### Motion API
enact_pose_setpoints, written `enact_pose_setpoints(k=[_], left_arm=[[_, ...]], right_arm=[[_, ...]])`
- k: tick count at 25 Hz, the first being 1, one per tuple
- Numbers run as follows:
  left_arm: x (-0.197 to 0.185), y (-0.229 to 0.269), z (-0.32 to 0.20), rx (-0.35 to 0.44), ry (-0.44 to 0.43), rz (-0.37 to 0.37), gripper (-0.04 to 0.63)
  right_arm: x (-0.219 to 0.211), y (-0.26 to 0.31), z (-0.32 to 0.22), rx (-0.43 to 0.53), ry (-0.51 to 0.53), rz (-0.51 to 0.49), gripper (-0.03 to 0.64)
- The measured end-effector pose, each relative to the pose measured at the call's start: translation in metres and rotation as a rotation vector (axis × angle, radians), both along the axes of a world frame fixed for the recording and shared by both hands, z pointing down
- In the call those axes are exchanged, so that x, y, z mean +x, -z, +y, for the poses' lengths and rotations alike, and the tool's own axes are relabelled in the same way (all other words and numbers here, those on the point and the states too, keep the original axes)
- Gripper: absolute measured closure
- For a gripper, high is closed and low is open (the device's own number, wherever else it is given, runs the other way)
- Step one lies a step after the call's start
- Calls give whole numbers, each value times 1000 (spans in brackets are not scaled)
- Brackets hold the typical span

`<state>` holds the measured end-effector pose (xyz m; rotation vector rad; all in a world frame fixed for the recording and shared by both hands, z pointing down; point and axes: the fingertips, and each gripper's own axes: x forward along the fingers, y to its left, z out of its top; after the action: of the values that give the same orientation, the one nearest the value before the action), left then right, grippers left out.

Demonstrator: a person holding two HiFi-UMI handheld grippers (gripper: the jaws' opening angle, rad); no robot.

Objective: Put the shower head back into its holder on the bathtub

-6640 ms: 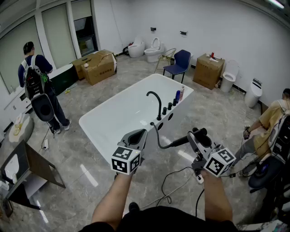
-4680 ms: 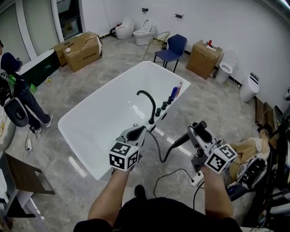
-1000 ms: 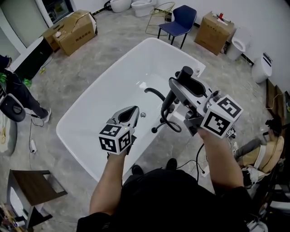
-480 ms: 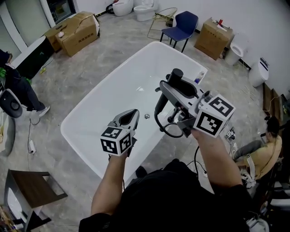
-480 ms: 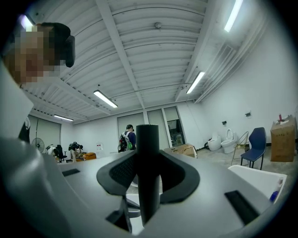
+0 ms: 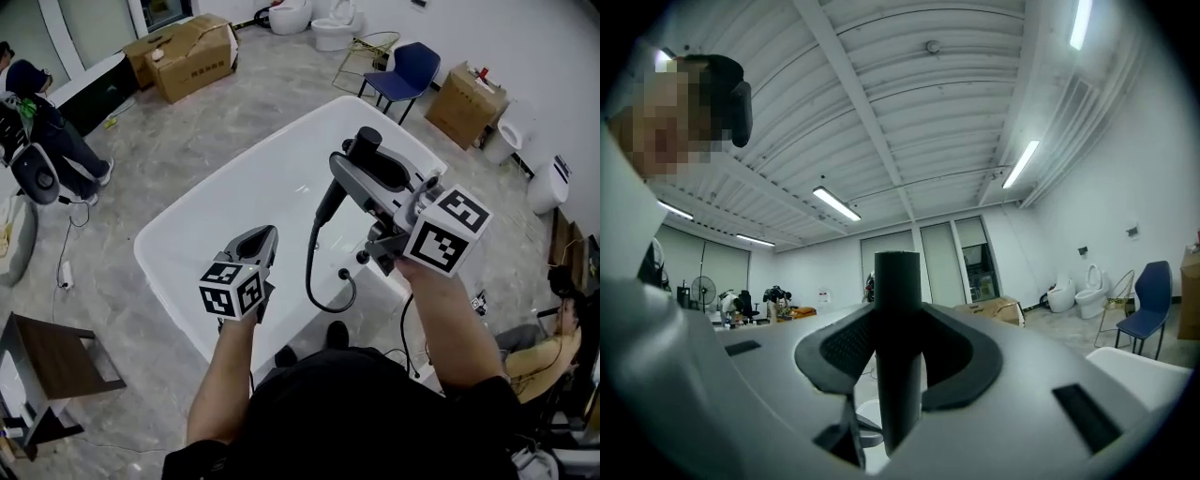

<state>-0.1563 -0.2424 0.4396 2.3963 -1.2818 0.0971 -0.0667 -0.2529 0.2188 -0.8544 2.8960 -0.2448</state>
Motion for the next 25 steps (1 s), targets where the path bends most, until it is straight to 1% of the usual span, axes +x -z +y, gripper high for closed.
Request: enact_pose_setpoints(k=[3,7,11,14,18,20,23,25], left_arm=[[-7,3,-4,9,19,-13,580],[-7,5,-12,17,35,-13,580],[7,9,-23,26,19,-13,580],[21,15,-29,39,-1,-16,580],[35,21,-36,54,-23,-22,580],[42,19,-39,46,-31,-22,580],[53,11,-38,22,-52,-21,580],[62,5,-37,4,-71,-24,580]], right_arm=[[0,5,-5,16,8,-4,471],[14,17,-16,41,-10,-15,471],[31,32,-24,84,-31,-23,471],[40,31,-27,90,-38,-17,471],[56,21,-31,100,-71,33,471],[67,11,-33,79,-89,34,469],[85,-11,-36,17,-115,15,471],[95,-31,-36,-20,-144,35,471]])
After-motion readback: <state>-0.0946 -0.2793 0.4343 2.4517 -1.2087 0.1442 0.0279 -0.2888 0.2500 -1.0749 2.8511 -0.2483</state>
